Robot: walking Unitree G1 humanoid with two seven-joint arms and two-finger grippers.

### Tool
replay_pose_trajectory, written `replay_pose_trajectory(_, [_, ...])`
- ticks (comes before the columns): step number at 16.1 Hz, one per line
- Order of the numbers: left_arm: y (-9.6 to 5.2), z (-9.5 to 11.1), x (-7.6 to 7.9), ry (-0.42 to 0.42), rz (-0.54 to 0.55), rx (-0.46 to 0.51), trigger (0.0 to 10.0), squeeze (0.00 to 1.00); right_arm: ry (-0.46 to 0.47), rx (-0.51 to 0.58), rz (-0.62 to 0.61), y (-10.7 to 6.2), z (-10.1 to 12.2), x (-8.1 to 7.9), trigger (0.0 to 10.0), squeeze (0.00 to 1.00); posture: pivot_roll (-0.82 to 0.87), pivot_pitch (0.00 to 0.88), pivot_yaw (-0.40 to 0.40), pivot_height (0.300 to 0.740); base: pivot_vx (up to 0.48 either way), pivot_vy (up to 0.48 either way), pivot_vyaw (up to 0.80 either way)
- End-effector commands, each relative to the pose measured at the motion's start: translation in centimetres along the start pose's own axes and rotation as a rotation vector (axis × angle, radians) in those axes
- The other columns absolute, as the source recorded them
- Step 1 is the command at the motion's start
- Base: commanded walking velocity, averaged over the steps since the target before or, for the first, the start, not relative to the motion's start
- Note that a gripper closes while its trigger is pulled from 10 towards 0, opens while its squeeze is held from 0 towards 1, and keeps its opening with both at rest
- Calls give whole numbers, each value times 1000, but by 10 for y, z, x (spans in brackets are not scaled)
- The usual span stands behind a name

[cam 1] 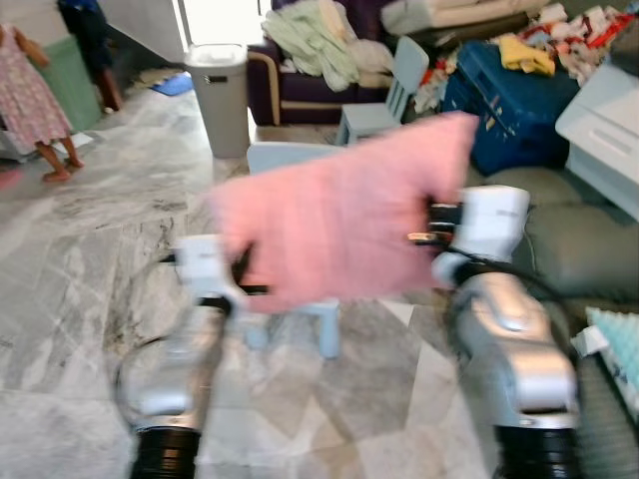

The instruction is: Move the pillow to the sofa

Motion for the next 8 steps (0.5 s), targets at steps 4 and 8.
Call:
replay_pose_trajectory(4, [3, -1, 16, -2, -45, -6, 10000, 0, -21, 26, -35, -1, 7, 11, 10000, 0, -61, 0, 26, 740, 0, 480, 0])
replay_pose_trajectory(8, [3, -2, 16, -2, -47, -16, 10000, 0, -25, 21, -38, -1, 7, 11, 10000, 0, -62, 0, 26, 740, 0, 480, 0])
Point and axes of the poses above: a point about 5 cm out from each wrist's last joint towards the gripper, its own y axis pointing out of the wrist towards the gripper, its own z axis along the axis of the wrist's last joint, x = y × z, the point moved 5 cm from there along y, pointing out of the wrist towards the gripper, and after that the axes turned 8 degrees about -y, right-handed, at the moved point
